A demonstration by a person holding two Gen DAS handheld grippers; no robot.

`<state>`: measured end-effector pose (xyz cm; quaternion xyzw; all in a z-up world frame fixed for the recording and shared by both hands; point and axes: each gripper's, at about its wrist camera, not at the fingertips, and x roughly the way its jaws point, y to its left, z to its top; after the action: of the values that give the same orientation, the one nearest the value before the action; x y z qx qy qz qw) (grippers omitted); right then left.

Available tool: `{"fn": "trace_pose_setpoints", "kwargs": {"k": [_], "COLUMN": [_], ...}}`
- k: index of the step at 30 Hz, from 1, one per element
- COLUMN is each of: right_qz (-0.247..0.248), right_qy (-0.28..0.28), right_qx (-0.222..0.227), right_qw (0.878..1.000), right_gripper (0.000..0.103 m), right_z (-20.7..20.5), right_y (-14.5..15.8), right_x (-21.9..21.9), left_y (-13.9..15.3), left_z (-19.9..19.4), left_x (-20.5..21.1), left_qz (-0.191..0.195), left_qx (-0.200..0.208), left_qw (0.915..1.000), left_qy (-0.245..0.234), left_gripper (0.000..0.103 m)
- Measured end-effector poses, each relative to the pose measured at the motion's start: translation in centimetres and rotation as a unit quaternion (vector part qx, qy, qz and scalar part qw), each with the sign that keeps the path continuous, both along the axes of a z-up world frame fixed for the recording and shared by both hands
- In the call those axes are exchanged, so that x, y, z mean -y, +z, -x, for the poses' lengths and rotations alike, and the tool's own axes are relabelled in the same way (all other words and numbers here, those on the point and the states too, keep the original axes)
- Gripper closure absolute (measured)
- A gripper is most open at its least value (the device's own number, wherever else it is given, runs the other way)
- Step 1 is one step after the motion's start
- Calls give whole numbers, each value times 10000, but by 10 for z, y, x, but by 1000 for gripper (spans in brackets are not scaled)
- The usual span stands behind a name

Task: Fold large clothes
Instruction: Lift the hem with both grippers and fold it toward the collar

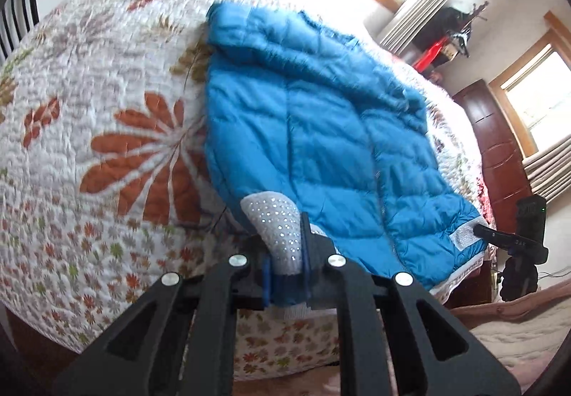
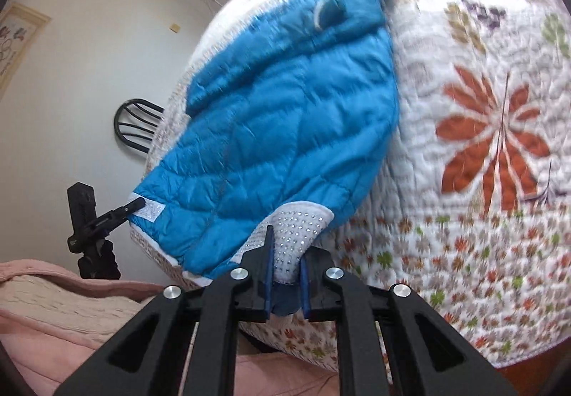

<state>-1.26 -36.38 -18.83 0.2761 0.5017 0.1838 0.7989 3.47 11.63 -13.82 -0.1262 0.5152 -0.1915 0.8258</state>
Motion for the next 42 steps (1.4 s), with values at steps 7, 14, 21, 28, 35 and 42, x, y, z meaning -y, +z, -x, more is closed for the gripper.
{"fn": "trace_pose_setpoints", "kwargs": {"k": [7, 14, 21, 28, 35, 42], "right_qz": [204, 213, -59, -214, -145, -179], "right_qy": [97, 150, 56, -51, -185, -352], "right_qx": [474, 492, 255, 58, -371, -855], "right_qw": [9986, 9985, 9996, 9997, 9990, 9956], "right_gripper": [92, 92, 92, 92, 92, 91], "right_z": [-48, -116, -198, -276, -346, -384], "right_y": [48, 78, 84, 74, 36, -15], "right_x": [3, 21, 43, 60, 69, 79], "left_y": [38, 65, 66, 46, -4, -55], "left_z": [-41, -114, -204, -294, -365, -405], "left_x": [7, 22, 44, 58, 70, 72], "left_qz": [396, 467, 537, 699, 337, 134], "left_qx": [430, 764, 681, 365, -100, -534], "left_qw": [9983, 9959, 9960, 9969, 9993, 9981], "left_qy": [-9, -146, -216, -43, 162, 288], "left_gripper": [92, 92, 92, 92, 91, 89]}}
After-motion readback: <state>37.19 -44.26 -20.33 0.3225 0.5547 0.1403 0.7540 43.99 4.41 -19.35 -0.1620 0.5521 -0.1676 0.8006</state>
